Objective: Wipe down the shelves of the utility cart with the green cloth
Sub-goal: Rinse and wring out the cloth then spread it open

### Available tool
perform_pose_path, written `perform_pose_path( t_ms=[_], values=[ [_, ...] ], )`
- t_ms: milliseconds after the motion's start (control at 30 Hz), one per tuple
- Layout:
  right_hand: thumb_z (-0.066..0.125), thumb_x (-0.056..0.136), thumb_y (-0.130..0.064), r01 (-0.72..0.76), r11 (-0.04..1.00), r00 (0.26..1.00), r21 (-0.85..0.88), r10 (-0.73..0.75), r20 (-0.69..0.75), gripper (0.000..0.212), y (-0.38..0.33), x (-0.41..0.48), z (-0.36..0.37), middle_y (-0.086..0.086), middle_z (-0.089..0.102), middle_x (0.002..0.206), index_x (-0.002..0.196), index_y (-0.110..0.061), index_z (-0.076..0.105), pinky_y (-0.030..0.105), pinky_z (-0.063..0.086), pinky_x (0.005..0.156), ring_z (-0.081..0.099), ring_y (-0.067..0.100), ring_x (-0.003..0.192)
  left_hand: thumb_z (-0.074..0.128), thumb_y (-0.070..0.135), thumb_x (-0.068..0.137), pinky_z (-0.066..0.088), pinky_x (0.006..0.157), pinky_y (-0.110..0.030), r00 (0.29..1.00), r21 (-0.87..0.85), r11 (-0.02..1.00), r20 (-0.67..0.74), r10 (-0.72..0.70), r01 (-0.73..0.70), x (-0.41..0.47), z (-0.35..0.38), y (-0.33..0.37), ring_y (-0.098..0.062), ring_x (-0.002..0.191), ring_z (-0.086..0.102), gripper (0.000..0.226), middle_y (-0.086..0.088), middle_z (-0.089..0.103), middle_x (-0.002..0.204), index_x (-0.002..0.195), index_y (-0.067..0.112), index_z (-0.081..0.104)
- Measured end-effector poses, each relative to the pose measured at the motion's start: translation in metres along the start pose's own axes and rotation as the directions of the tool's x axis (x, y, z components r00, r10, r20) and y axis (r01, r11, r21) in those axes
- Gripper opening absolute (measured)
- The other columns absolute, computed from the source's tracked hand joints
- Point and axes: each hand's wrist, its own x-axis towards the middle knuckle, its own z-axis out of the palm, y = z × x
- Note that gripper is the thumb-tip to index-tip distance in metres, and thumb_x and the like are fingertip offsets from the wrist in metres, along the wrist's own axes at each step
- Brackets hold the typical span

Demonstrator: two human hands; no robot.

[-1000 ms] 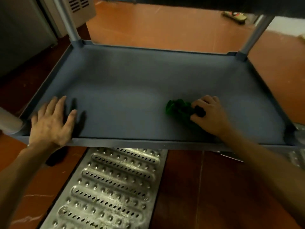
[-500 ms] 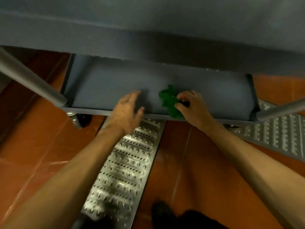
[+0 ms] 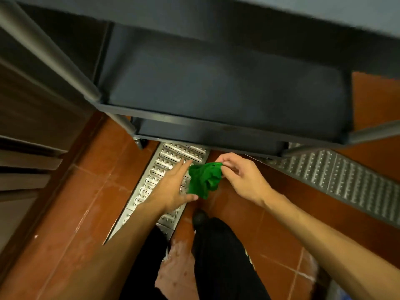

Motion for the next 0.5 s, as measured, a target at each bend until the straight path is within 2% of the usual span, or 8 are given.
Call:
perform_pose_path(
  t_ms=[100,200,267,333,400,433,500],
  values=[
    [0.055,0.098,-0.016,0.079,0.996,0.996,0.036,-0.080,0.047,0.018,-0.068,-0.038,-0.023,-0.010,0.073,0.098,0.104,-0.031,0.063,0.037,0.057,0.088,0.070,0.010,0.095,0.081,0.060,0.071,0.026,0.122,-0.047,1.000,-0.081,0.997,-0.028,0.003,-0.006,-0.050,-0.015,0.028,-0.016,0.153,0.017,0.114,0.006,0.017,0.167,0.158,0.037,0.011],
    [0.055,0.099,-0.013,0.180,0.981,0.976,0.073,-0.187,0.109,0.019,-0.138,-0.077,-0.048,-0.009,0.073,0.100,0.106,-0.028,0.064,0.028,0.056,0.086,0.070,0.012,0.098,0.077,0.075,0.062,0.031,0.119,-0.045,0.996,-0.154,0.988,-0.086,-0.003,-0.010,-0.096,-0.031,0.058,-0.010,0.149,0.025,0.116,0.013,0.026,0.163,0.156,0.044,0.015],
    [0.056,0.097,-0.010,0.242,0.966,0.958,0.087,-0.252,0.134,0.020,-0.182,-0.100,-0.065,-0.007,0.074,0.100,0.106,-0.027,0.065,0.026,0.055,0.086,0.070,0.014,0.098,0.078,0.078,0.059,0.033,0.119,-0.042,0.988,-0.259,0.966,-0.152,-0.031,-0.010,-0.122,-0.046,0.080,-0.008,0.148,0.029,0.118,0.015,0.030,0.161,0.155,0.045,0.016],
    [0.058,0.096,-0.008,0.311,0.946,0.935,0.089,-0.322,0.149,0.022,-0.221,-0.119,-0.080,-0.006,0.074,0.101,0.107,-0.025,0.065,0.029,0.055,0.087,0.071,0.014,0.098,0.080,0.061,0.070,0.034,0.118,-0.040,0.968,-0.317,0.947,-0.248,-0.023,-0.059,-0.141,-0.063,0.101,-0.008,0.147,0.032,0.104,0.014,0.033,0.159,0.155,0.043,0.021],
    [0.057,0.096,-0.008,0.381,0.920,0.907,0.087,-0.390,0.156,0.023,-0.256,-0.132,-0.092,-0.008,0.074,0.104,0.108,-0.026,0.065,0.026,0.054,0.088,0.071,0.012,0.100,0.071,0.024,0.086,0.031,0.120,-0.041,0.940,-0.281,0.952,-0.341,0.021,-0.123,-0.159,-0.085,0.118,-0.006,0.149,0.027,0.088,0.013,0.030,0.162,0.156,0.039,0.022],
    [0.057,0.096,-0.008,0.407,0.909,0.897,0.087,-0.416,0.153,0.024,-0.272,-0.136,-0.098,-0.010,0.074,0.105,0.109,-0.026,0.064,0.023,0.053,0.088,0.070,0.010,0.101,0.065,0.009,0.088,0.029,0.121,-0.041,0.929,-0.248,0.959,-0.367,0.041,-0.140,-0.168,-0.098,0.124,-0.004,0.150,0.023,0.087,0.013,0.025,0.164,0.157,0.036,0.020],
    [0.056,0.096,-0.006,0.427,0.899,0.891,0.099,-0.437,0.122,0.025,-0.299,-0.142,-0.107,-0.009,0.074,0.108,0.112,-0.024,0.063,0.025,0.054,0.089,0.070,0.010,0.104,0.057,-0.005,0.088,0.025,0.122,-0.038,0.920,-0.180,0.972,-0.384,0.074,-0.153,-0.188,-0.126,0.131,-0.004,0.152,0.018,0.087,0.011,0.020,0.166,0.159,0.029,0.019]
  ],
)
